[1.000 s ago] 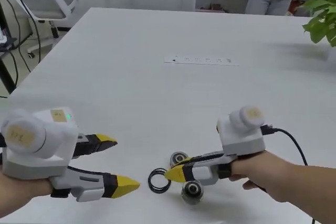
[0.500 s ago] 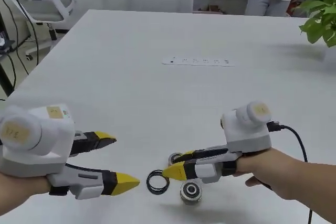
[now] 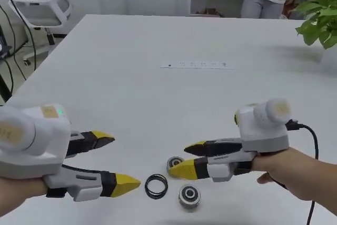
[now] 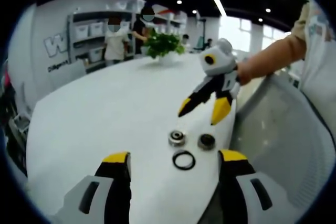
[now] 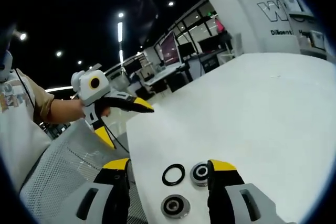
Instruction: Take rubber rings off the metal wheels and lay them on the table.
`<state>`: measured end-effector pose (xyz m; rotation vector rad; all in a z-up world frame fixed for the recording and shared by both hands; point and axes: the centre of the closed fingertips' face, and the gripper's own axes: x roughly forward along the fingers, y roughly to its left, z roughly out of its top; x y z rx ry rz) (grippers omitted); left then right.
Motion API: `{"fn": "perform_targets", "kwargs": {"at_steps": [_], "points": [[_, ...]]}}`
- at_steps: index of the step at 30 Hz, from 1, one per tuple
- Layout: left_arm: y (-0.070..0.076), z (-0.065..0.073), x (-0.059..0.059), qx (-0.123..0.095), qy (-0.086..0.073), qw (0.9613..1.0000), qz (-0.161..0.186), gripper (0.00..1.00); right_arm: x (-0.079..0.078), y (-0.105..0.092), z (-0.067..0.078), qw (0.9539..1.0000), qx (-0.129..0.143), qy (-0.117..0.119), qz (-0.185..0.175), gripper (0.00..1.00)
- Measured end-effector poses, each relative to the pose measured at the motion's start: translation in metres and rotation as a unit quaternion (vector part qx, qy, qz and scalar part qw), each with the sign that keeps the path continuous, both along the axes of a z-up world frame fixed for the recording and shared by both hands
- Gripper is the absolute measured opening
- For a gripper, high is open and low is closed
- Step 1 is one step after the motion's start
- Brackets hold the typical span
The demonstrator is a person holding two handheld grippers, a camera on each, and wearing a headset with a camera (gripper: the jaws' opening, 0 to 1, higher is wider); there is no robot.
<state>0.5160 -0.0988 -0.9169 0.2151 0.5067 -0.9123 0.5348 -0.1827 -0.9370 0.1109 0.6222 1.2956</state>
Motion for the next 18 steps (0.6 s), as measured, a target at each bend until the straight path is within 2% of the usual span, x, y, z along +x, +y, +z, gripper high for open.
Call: {"fn": "perform_targets", "kwargs": {"at_steps": [10,15,18], "points": [[-0.002,0.007,0.000,-0.008,-0.003,1.0000,0.004,0.70,0.002,-0.023,0.018,0.9991,0.008,-0.036,-0.021,0.67],[-0.003,0.012,-0.001,-0.013,-0.006,0.9999,0.007,0.71,0.002,-0.036,0.028,0.9973,0.009,-0.063,-0.035,0.73],[-0.003,0.016,-0.001,-0.016,-0.009,0.9998,0.009,0.72,0.006,-0.047,0.031,0.9963,0.010,-0.073,-0.044,0.75]]}}
